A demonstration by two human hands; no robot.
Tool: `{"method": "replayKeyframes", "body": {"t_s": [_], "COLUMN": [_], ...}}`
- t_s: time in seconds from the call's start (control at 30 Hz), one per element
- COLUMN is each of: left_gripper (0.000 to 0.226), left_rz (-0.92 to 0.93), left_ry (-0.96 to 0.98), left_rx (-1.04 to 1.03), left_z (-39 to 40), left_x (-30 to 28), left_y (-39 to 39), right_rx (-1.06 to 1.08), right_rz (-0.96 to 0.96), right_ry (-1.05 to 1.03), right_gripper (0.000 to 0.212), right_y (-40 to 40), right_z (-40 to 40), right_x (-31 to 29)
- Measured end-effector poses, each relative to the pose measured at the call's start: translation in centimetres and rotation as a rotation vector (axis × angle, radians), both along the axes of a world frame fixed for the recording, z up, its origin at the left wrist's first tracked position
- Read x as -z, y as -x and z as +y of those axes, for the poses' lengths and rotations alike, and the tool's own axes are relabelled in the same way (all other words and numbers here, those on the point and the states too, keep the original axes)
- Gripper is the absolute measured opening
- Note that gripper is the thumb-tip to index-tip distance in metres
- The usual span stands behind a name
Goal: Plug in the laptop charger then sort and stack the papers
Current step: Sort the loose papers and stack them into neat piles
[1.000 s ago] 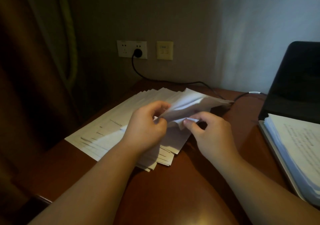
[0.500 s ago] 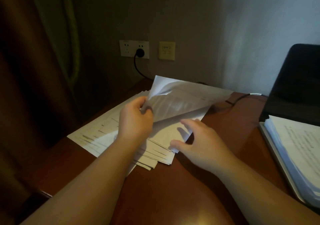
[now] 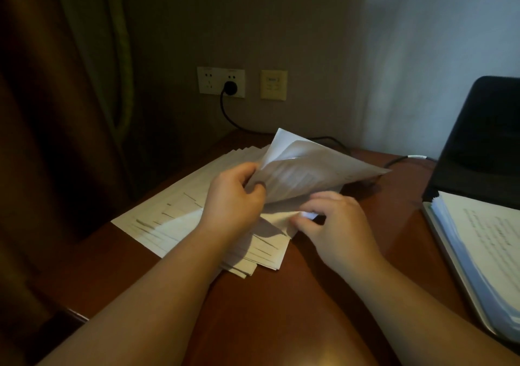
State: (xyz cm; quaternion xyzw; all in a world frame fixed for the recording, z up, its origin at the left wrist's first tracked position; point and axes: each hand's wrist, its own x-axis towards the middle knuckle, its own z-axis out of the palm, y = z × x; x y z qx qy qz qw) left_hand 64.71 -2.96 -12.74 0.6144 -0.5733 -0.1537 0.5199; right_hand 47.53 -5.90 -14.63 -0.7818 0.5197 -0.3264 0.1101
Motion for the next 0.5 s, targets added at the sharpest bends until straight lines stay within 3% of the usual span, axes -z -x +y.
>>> {"method": "replayKeyframes", "body": {"t_s": [0.17, 0.27, 0.4, 0.5], "left_gripper": [0.023, 0.024, 0.021, 0.025], "left_rz": [-0.014, -0.005, 0.014, -0.001], "left_ry": [0.025, 0.037, -0.002, -0.054], "left_rx": [0.047, 0.056, 0.086, 0.156], "left_z": [0.1, 0.1, 0.2, 0.4], "left_x": [-0.1, -0.1, -0.2, -0.3], "left_y": [-0.2, -0.2, 0.0, 0.1], "right_rx": [0.07, 0.016, 0.041, 0.082], "right_rz": [-0.25, -0.474, -0.989, -1.238], "right_ry": [0.054, -0.149, -0.474, -0.565], "right_gripper": [0.011, 0.009, 0.014, 0.035], "right_y": [0.4, 0.4, 0.2, 0.8], "right_z": [-0.1, 0.2, 0.4, 0.1], "right_x": [-0.7, -0.8, -1.2, -1.8]}}
